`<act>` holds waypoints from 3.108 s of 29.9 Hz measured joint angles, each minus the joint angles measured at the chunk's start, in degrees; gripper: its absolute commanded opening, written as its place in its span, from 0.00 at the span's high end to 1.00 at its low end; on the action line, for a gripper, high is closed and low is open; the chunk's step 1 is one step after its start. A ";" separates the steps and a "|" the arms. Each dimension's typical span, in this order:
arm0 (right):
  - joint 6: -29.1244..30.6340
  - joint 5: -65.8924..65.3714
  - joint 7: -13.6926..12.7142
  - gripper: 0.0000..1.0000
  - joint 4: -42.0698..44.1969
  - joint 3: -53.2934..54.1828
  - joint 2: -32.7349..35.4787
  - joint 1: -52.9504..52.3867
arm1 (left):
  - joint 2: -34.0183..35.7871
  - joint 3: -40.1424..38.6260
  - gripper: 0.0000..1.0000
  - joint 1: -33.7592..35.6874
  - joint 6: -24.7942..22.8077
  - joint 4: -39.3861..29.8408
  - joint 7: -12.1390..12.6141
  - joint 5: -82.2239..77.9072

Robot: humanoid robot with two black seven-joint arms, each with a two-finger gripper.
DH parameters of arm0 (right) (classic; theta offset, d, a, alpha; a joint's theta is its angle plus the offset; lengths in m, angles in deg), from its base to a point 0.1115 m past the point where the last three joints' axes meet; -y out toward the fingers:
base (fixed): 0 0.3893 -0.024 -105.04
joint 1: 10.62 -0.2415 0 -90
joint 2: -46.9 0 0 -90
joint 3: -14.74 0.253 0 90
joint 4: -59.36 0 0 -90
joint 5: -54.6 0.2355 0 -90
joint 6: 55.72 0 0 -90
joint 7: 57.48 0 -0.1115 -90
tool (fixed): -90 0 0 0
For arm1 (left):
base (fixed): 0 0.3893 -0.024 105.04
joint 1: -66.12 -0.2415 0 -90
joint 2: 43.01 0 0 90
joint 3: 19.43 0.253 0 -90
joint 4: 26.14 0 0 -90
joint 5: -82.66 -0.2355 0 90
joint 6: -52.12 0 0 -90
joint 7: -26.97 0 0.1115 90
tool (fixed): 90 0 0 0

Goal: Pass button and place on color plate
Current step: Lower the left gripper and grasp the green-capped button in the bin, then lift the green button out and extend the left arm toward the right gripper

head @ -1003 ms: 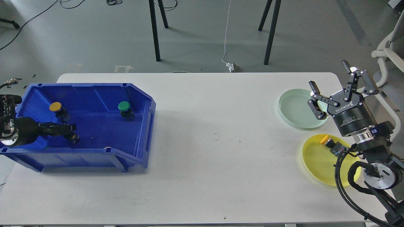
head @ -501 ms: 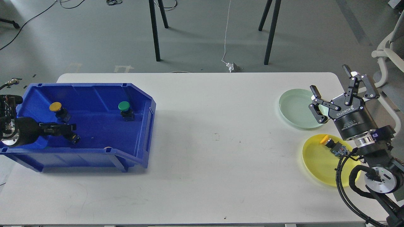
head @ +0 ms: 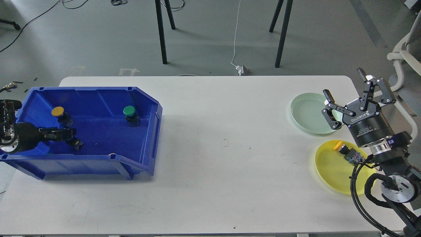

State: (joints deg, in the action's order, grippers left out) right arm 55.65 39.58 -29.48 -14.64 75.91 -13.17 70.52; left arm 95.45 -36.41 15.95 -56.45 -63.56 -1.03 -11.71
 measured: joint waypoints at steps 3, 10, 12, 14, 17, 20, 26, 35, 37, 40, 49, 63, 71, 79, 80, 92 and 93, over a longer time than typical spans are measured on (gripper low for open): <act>0.00 0.00 0.00 0.04 0.00 0.00 0.03 0.20 | -0.04 1.93 0.31 0.06 0.14 0.21 0.00 0.03; 0.00 0.00 0.00 0.04 0.00 0.00 0.16 0.56 | -0.04 3.77 0.32 0.51 0.29 0.24 0.00 0.33; 0.00 0.00 0.00 0.04 0.00 0.00 0.17 0.65 | -0.04 3.78 0.35 0.58 0.29 0.24 0.00 0.38; 0.00 0.00 0.00 0.04 0.00 0.00 0.17 0.70 | -0.09 3.79 0.38 0.63 0.29 0.24 0.00 0.45; 0.00 0.00 0.00 0.04 0.00 0.00 0.17 0.79 | -0.12 3.79 0.48 0.68 0.32 0.24 0.00 0.50; 0.00 0.00 0.00 0.04 0.00 0.01 0.17 0.96 | -0.12 3.78 0.59 0.74 0.43 0.24 0.00 0.55; -0.01 0.00 0.00 0.04 0.00 0.17 0.18 1.23 | -0.12 3.70 0.74 0.84 1.03 0.25 0.00 0.64; -0.01 0.00 0.00 0.04 0.00 0.18 0.20 1.30 | -0.12 3.32 0.78 1.30 1.31 0.05 0.00 1.09; -0.01 0.00 0.00 0.04 0.10 0.18 0.20 1.31 | -0.12 3.20 0.80 2.11 1.01 -0.35 0.00 1.22; -0.01 0.00 0.00 0.04 0.15 0.20 0.17 1.31 | 0.67 2.98 0.81 4.98 0.32 -2.09 0.00 2.46; -0.10 0.00 0.00 0.04 0.14 1.97 0.59 1.31 | 6.03 2.61 0.81 15.73 -7.19 -12.93 0.00 18.94; -0.55 -2.55 0.00 0.04 0.12 2.10 1.00 0.88 | -20.15 -4.98 0.80 16.50 -9.17 -20.73 0.00 49.75; 2.01 -10.01 0.00 0.07 -2.55 -1.88 1.26 -1.36 | -28.78 -4.41 0.80 13.07 -4.02 -20.34 0.01 47.25; 6.60 -10.25 0.00 0.13 -0.91 -13.71 1.24 -11.74 | -28.96 -3.21 0.80 13.03 -3.71 -20.06 0.01 43.91; 6.61 -10.11 0.00 0.14 -0.78 -16.07 1.07 -13.43 | -29.02 -3.18 0.80 13.08 -3.68 -20.06 0.01 43.86; 6.64 -9.85 0.00 0.16 3.66 -26.48 -3.53 -20.58 | -29.44 -3.15 0.80 13.35 -3.48 -20.06 0.00 41.83; 6.64 -9.85 0.00 0.17 3.83 -26.50 -3.96 -20.79 | -29.42 -3.14 0.80 13.36 -3.48 -20.06 0.00 41.80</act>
State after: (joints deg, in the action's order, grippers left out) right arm 62.29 29.73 -29.48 -10.82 49.41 -17.13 49.73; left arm 66.02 -39.55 29.31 -59.94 -83.62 -1.03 30.09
